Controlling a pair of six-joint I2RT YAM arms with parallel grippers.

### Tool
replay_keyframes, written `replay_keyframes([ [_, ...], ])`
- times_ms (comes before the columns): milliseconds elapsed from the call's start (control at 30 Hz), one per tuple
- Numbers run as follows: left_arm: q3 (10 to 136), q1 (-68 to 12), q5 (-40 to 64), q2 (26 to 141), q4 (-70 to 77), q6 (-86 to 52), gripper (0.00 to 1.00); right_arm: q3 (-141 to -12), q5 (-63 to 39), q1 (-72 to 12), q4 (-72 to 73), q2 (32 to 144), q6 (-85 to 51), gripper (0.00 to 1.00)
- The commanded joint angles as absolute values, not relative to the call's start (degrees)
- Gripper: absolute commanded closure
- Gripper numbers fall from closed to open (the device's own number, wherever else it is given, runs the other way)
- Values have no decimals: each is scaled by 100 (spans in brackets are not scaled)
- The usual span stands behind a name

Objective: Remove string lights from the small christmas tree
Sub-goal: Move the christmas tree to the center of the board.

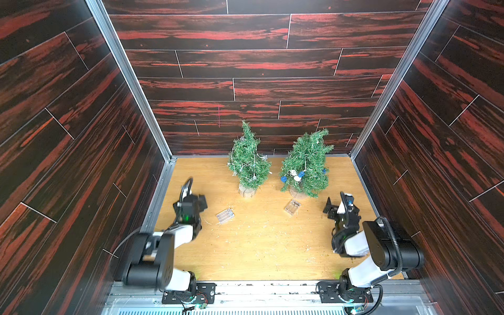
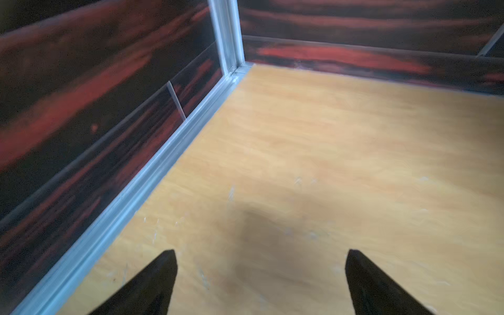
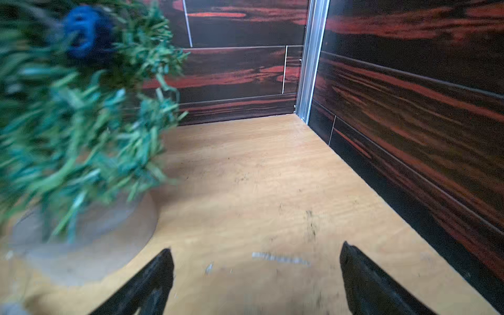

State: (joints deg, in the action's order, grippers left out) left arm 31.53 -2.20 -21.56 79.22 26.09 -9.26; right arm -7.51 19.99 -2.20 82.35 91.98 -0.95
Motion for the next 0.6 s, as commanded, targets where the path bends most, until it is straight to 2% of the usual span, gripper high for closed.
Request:
replay_keyframes([
  [0, 4082, -279, -1715, 7181, 496, -1673, 0, -652, 2058, -298, 9255, 9273, 73, 1],
  [100, 4150, -282, -987, 6978, 323, -2159, 0, -753, 2073, -292, 9020, 9202, 64, 1],
  [167, 4235, -281, -863, 6905, 14, -2311, 0, -931, 2152, -298, 8464, 9010, 29, 1],
  [300, 4335, -281, -1274, 6771, -619, -2568, 0, -855, 2560, -389, 8470, 8779, 45, 1],
  [433, 4237, -281, -1949, 6640, -905, -3171, 0, -866, 3001, -768, 7821, 7885, 423, 1],
  [567, 4218, -264, -2406, 6703, -1231, -4069, 0, -952, 4498, -1579, 7618, 7247, 818, 1],
])
